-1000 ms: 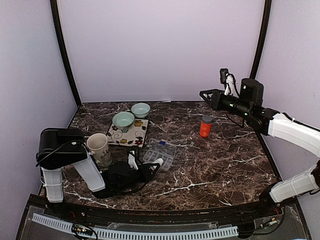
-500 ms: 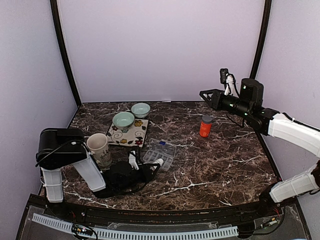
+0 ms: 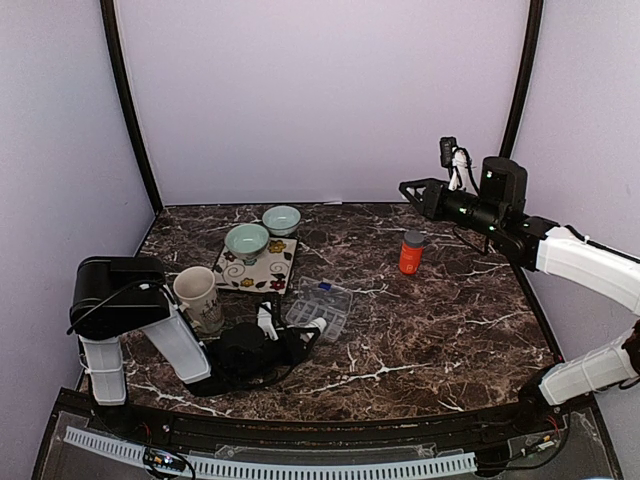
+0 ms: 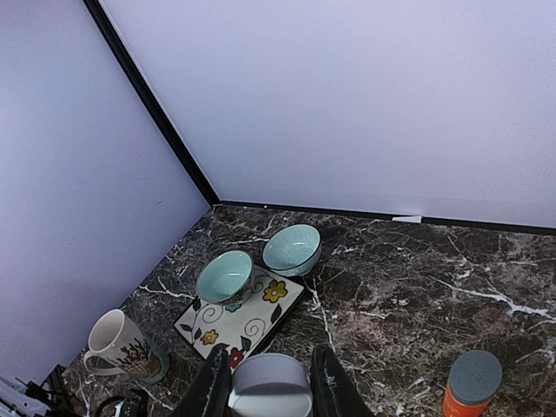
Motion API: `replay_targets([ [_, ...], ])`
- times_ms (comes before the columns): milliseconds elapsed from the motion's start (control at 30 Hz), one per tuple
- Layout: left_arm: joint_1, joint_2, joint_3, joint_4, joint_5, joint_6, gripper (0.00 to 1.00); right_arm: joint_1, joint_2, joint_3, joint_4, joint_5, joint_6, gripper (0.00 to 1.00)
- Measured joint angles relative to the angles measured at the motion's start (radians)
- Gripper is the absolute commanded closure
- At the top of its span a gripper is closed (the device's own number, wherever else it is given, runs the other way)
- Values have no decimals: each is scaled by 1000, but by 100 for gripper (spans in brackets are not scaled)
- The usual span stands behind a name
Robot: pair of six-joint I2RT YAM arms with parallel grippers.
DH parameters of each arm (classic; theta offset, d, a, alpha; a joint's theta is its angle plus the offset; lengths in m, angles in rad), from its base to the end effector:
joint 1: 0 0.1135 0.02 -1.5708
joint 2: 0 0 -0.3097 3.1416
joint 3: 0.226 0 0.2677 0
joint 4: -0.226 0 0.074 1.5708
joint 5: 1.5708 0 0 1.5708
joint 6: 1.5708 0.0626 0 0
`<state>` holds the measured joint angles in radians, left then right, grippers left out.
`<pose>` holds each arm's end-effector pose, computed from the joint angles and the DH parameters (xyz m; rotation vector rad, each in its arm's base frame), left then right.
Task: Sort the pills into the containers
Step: Pour the pill into the compartment of the pill container.
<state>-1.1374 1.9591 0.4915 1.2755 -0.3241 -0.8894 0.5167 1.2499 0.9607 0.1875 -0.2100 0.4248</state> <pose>0.1670 -0.3135 0.1214 -0.0190 1.9105 -1.1607 0.2753 0.1714 0.3768 -0.2454 1.7311 0.8764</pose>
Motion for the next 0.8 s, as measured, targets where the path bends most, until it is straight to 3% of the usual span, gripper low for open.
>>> replay_targets([
  [800, 0, -17, 20, -83, -14, 6, 100, 0, 0, 0, 0, -2, 0, 100],
])
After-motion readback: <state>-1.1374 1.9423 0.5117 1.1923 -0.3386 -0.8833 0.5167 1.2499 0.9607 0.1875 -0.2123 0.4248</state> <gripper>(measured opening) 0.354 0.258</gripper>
